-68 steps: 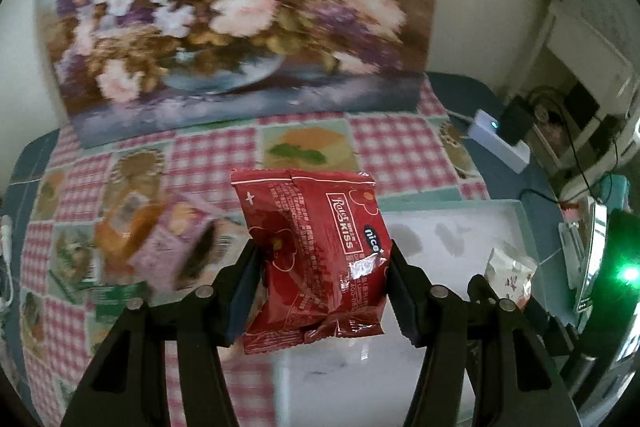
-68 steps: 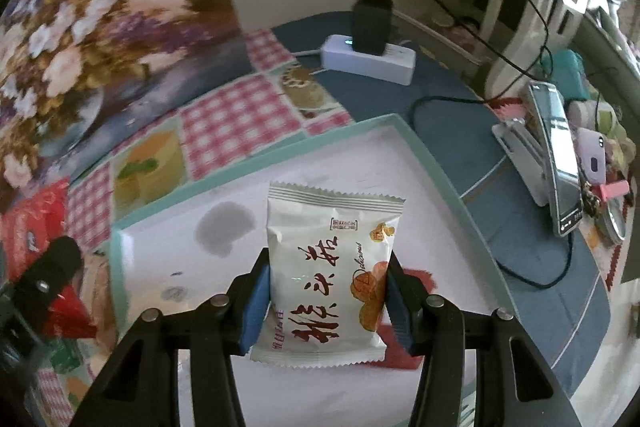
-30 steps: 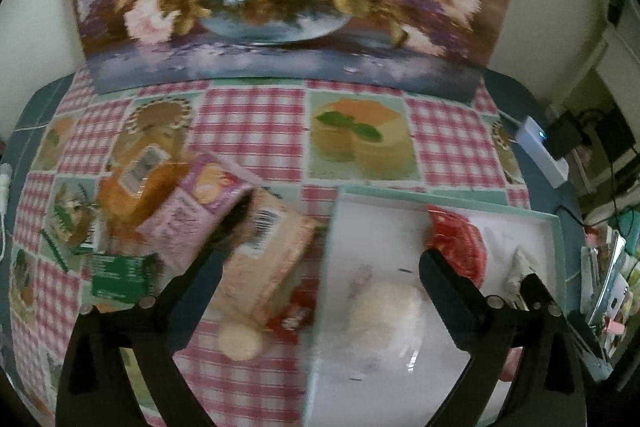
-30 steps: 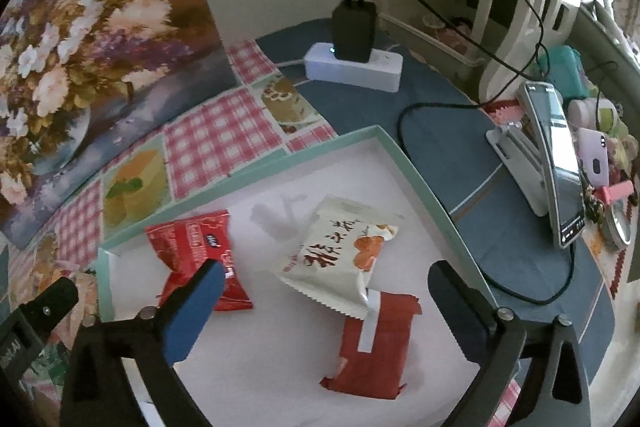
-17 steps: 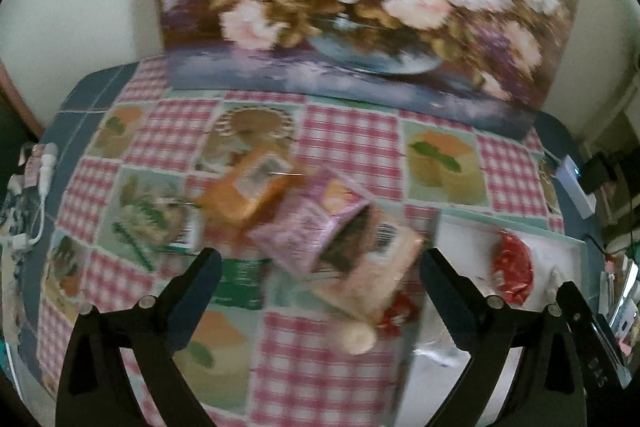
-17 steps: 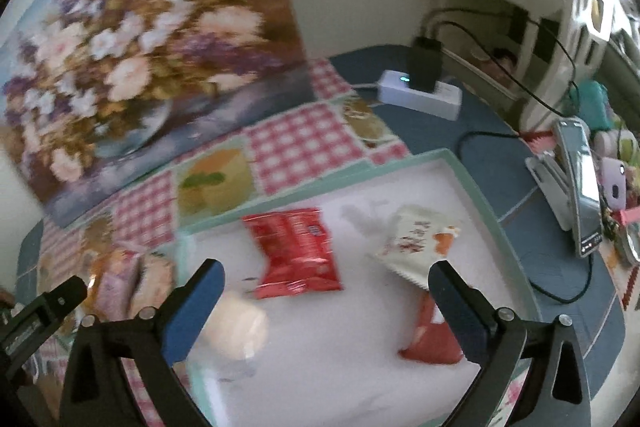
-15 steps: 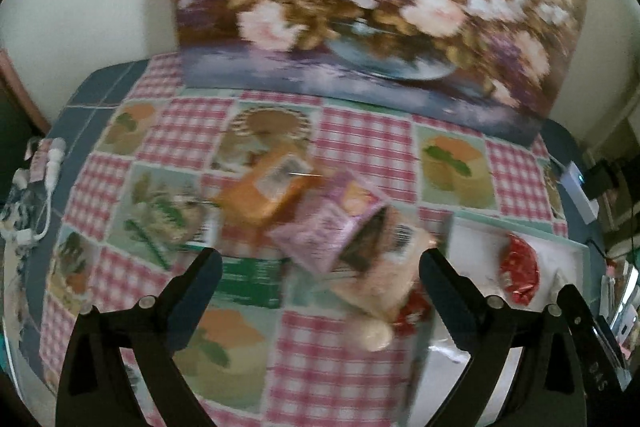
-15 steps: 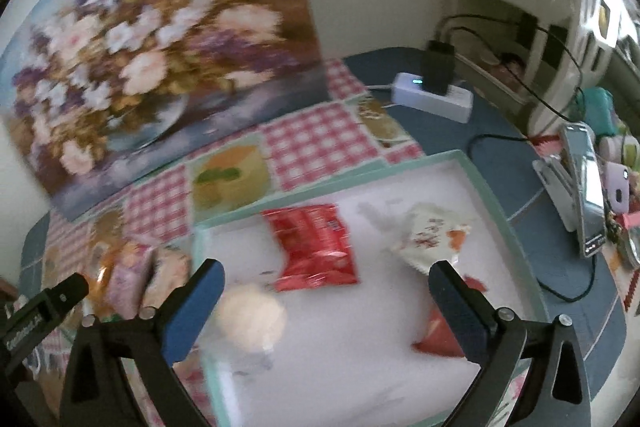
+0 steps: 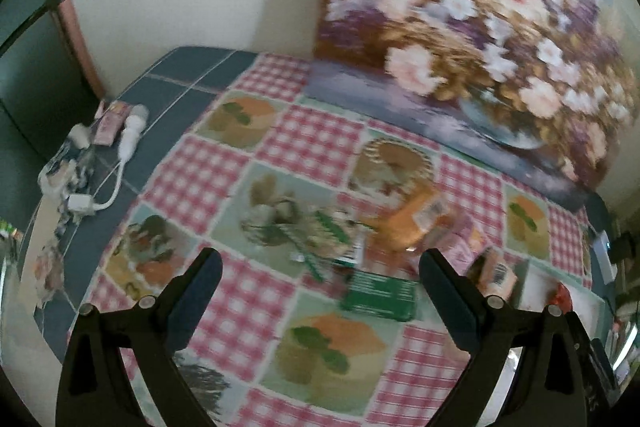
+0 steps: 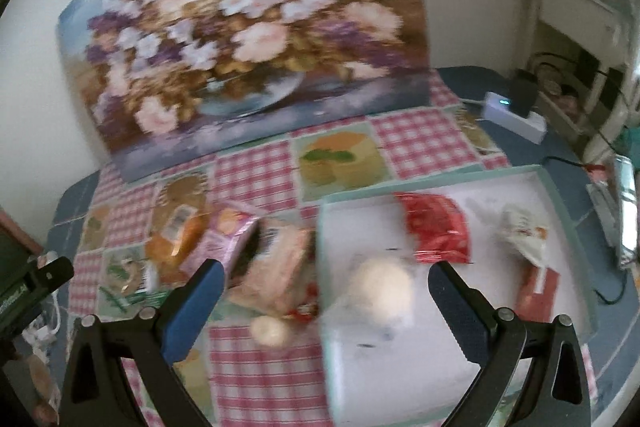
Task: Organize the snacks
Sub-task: 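Move both open tools back from the tray toward the snack pile, then grasp the green packet with the left tool while the right tool grasps the round white cake cup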
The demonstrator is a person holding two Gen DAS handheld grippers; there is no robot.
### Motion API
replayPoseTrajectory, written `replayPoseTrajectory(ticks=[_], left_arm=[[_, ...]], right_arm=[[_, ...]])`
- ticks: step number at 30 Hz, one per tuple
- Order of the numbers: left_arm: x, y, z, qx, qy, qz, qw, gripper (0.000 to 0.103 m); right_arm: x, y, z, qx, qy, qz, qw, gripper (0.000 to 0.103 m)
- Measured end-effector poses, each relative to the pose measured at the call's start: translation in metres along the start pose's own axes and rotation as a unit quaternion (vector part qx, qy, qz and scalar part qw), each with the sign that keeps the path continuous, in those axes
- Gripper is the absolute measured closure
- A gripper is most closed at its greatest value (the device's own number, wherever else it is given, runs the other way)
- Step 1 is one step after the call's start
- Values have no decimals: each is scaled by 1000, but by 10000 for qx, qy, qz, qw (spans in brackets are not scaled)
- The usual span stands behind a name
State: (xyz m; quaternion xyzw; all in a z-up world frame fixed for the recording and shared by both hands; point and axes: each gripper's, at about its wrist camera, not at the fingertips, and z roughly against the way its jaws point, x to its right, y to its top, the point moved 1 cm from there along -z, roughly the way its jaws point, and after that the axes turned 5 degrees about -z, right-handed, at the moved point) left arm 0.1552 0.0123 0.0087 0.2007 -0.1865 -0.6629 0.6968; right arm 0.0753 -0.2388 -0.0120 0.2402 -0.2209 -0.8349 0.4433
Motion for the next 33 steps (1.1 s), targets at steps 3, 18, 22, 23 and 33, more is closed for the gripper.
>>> replayPoseTrajectory(ticks=[3,18,22,23,33], left_arm=[[-24,0,-6,-75,90,282,9995,4],[-71,8,-45,-415,145,732,9963,4],[-61,6,-60,-592,-1,639,9962,4],[-56,5,-63,-642,-55,590,9962,4],[-7,-8,-94,-1158,-689,180,9907,4]], right_arm=[[-19,-7,-4,-58,70,132,9999,0],[-52,-32,-56,-743,-60,348,9966,1],[-48,-34,-70,-942,-154,259,9951,10],[-47,-35,-72,-974,-166,246,9948,11],[-44,-42,-79,-1178,-153,316,9924,21]])
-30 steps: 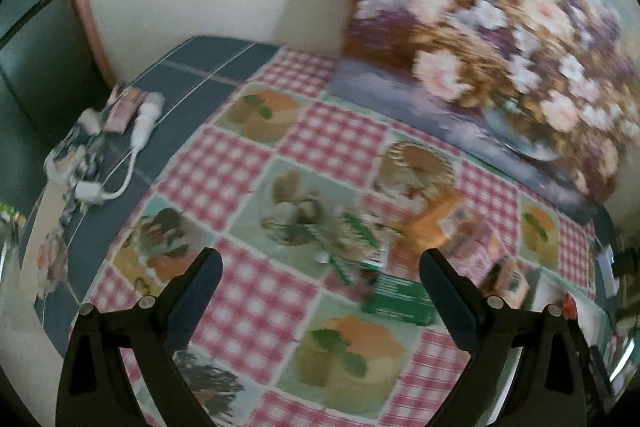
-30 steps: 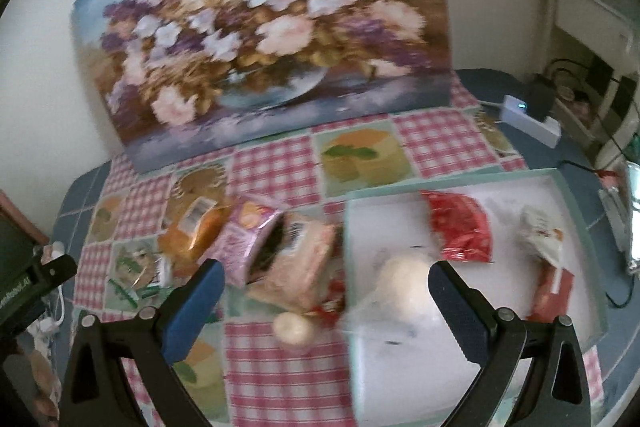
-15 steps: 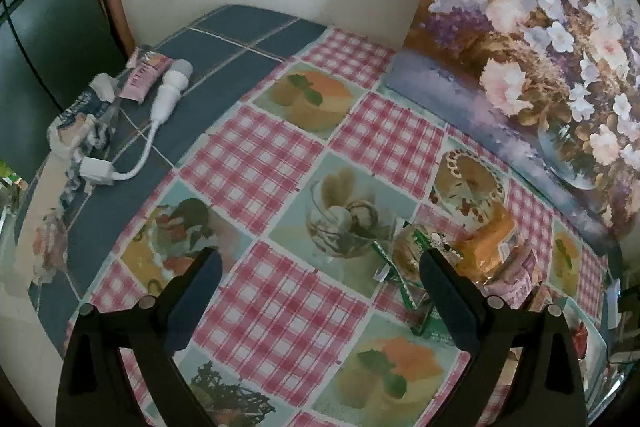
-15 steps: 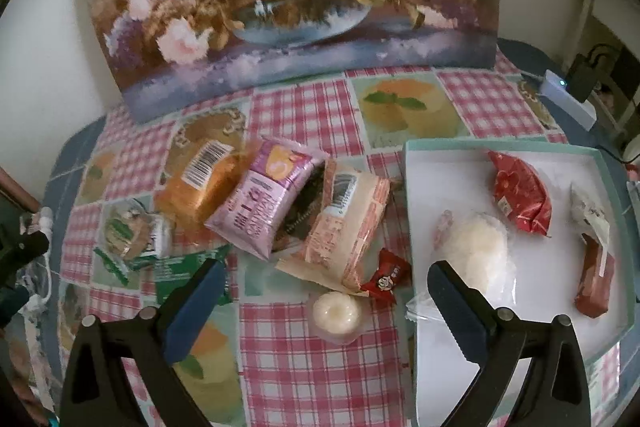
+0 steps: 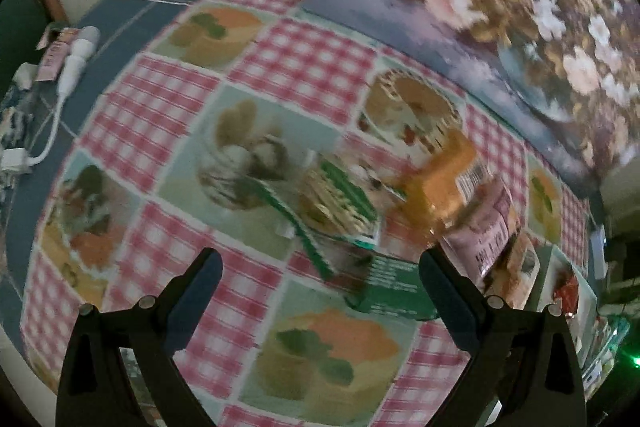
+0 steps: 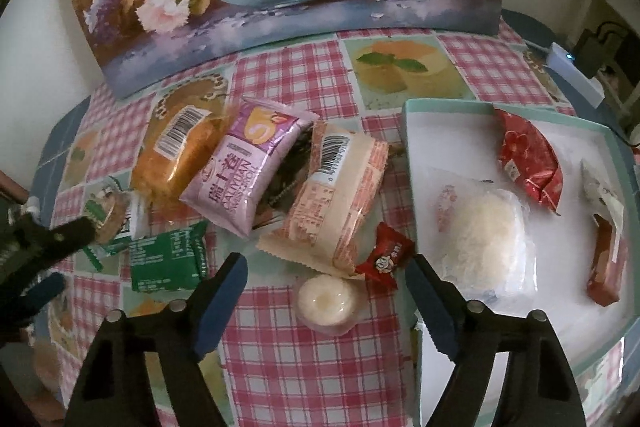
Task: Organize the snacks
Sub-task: 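Grasp the green packet with the left tool while the right tool grasps the round white cake cup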
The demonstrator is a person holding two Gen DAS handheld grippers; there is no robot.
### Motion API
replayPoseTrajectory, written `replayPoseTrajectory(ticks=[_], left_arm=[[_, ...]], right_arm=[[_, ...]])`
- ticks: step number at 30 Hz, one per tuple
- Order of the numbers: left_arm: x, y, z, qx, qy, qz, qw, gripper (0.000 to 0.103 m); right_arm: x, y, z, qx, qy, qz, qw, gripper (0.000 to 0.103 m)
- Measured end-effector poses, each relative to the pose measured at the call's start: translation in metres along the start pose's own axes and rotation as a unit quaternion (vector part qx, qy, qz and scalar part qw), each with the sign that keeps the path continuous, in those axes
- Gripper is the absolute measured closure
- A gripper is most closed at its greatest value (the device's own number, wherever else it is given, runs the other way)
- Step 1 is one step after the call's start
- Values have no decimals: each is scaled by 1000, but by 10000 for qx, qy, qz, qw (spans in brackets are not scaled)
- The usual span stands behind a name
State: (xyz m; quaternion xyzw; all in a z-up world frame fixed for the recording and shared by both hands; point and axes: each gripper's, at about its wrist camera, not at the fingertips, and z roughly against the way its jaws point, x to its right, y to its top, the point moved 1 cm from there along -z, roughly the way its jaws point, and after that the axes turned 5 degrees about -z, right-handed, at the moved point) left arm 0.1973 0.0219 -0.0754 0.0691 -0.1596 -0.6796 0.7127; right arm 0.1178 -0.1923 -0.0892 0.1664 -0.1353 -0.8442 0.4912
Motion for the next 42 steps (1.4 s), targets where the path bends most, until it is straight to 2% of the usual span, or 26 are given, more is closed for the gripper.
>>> replayPoseTrajectory(ticks=[4,7,10,16,29,31,33,36,42], left_arm=[[12,-3,-10,-111,-9,-139,9998,4],[17,-5,-16,-196,-83,-180,9996,4],[24,-6,-23,-288,-115,-295,9991,4],[38,-11,-36,-453,-152,-467,9978,4],[72,-27,-62,-605,192,-895,9940,5],[77,-29,-64,-584,246,-951,9934,14],[84,-30,-64,-527,351,-985,9931,28],[87,-30,-63,-508,265,-935,9940,31],[80,-27,-45,-388,163,-896,9951,32]], right_arm=[[-2,1,2,19,0,60,10000,26],[-1,-1,-3,-91,-6,94,9999,28],[-2,-3,-9,-214,-18,136,9997,37],[-1,-11,-22,-366,-113,187,9991,42],[-10,-19,-34,-448,-345,518,9971,51],[-10,-18,-33,-411,-365,488,9973,57],[-9,-18,-33,-407,-319,495,9974,59],[-11,-17,-33,-372,-282,512,9976,63],[-9,-13,-23,-315,-172,495,9981,63]])
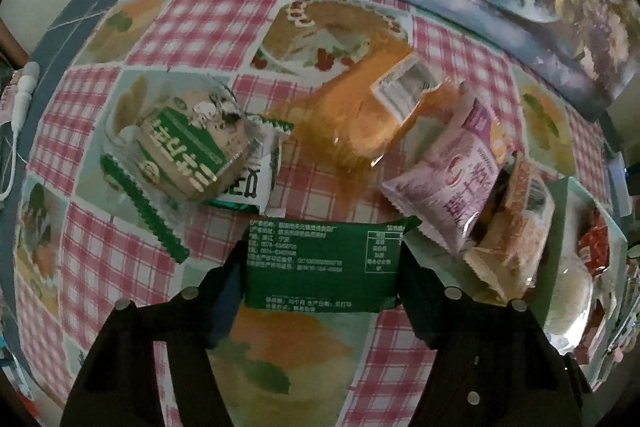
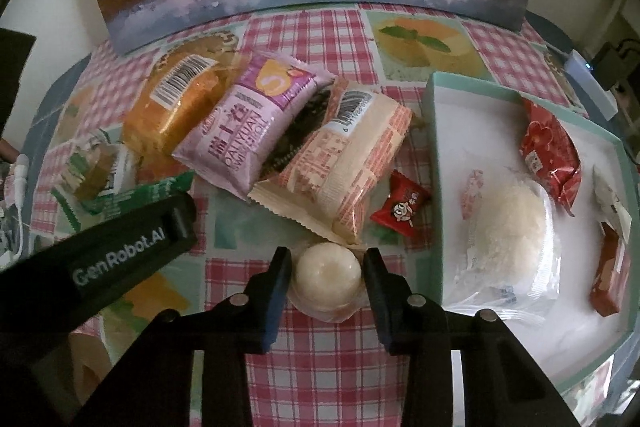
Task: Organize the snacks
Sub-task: 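Grasp the green packet with the left tool while the right tool grasps the round white cake cup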
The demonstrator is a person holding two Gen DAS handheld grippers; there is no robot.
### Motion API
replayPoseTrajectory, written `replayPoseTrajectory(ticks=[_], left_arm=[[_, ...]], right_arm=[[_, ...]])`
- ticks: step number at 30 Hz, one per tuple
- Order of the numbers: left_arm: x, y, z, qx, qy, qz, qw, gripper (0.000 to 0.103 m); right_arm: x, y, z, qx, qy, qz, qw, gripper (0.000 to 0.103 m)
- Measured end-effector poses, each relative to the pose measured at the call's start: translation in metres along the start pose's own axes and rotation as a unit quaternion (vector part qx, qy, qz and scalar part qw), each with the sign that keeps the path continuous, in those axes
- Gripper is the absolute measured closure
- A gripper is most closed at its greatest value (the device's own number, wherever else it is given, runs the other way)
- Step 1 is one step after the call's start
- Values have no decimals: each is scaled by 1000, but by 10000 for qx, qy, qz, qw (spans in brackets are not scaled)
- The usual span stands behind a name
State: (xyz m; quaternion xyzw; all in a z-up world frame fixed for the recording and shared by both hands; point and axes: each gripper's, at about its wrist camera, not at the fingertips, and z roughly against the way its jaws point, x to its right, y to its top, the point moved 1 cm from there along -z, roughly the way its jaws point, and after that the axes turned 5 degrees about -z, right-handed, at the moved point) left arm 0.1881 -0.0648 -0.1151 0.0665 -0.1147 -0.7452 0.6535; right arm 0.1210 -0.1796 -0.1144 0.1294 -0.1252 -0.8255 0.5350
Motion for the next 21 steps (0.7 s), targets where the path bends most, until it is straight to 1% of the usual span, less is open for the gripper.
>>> replayPoseTrajectory(ticks=[3,6,8,9,11,13,15,17,19,21], left_arm=[[-1,2,16,120,-38,-37,9999,32],[0,5,33,290,-82,-42,9995,32],[0,8,46,416,-63,-38,9991,32],[-2,9,52,508,-56,-39,9987,32],[-3,10,64,662,-23,-49,9978,32],[-2,9,73,811,36,-90,9967,32],[0,9,79,910,90,-129,9957,32],[2,9,74,900,149,-177,9957,32],[4,5,65,757,170,-216,9968,32],[2,1,49,538,116,-154,9984,32]], right_arm=[[4,1,12,48,127,-78,9999,63],[4,6,29,237,222,-110,9994,63],[5,9,43,391,247,-123,9989,72],[5,11,49,452,266,-147,9985,80],[4,15,59,582,312,-132,9977,80],[3,16,65,669,256,-74,9974,80],[5,16,63,602,264,-85,9978,80],[7,15,56,447,306,-74,9985,80],[8,13,46,276,270,-50,9992,80],[9,11,39,136,305,-44,9994,79]])
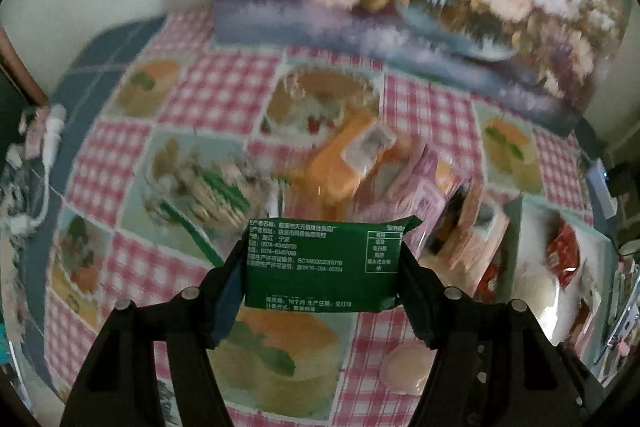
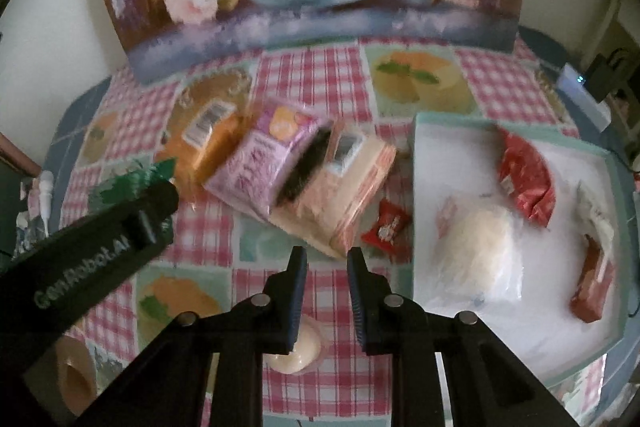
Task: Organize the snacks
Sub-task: 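Grasp the green packet with the left tool while the right tool grasps the round white cake cup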
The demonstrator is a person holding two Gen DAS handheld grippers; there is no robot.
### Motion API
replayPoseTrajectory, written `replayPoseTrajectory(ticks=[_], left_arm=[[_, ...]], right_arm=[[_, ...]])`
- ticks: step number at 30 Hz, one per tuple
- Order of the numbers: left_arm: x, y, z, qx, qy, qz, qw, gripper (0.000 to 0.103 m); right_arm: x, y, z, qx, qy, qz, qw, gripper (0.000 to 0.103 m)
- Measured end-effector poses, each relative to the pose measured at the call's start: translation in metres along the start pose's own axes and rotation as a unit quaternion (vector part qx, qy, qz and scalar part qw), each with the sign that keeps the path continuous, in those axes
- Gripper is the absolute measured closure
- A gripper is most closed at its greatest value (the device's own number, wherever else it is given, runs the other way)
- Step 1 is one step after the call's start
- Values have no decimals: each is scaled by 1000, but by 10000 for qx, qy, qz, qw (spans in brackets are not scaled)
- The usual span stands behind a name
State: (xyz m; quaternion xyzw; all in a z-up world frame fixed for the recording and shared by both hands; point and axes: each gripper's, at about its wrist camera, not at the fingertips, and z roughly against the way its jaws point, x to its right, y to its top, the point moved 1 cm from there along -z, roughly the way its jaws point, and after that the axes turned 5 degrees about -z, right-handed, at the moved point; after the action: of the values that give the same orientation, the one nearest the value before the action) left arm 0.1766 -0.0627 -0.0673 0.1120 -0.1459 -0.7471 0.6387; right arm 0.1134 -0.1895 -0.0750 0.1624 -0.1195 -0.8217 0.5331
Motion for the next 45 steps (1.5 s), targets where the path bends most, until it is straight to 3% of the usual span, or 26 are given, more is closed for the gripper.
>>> replayPoseTrajectory(ticks=[7,11,13,15,31,35,38,45], left_arm=[[-25,-31,-19,-428,70,422,9982,32],[-35,-46,-16,-480,74,637,9968,32],[-38,-53,-11,-451,104,690,9965,32],[-39,-60,-6,-422,117,703,9966,32],[-55,-70,-19,-632,206,877,9939,32],[-51,-67,-23,-640,184,854,9941,32],[-49,-65,-23,-625,200,827,9944,32],[-43,-59,-17,-550,180,773,9953,32]], right_arm=[[-2,-12,-3,-228,178,7,9996,79],[-3,-23,-1,-314,385,22,9988,78],[-2,-29,-1,-346,464,-41,9983,60],[0,-34,-1,-397,459,-63,9981,55],[-16,-59,-31,-769,85,355,9964,55],[-24,-63,-31,-695,-26,482,9964,57],[-28,-65,-29,-615,-15,573,9965,64],[-26,-58,-14,-433,52,561,9975,65]])
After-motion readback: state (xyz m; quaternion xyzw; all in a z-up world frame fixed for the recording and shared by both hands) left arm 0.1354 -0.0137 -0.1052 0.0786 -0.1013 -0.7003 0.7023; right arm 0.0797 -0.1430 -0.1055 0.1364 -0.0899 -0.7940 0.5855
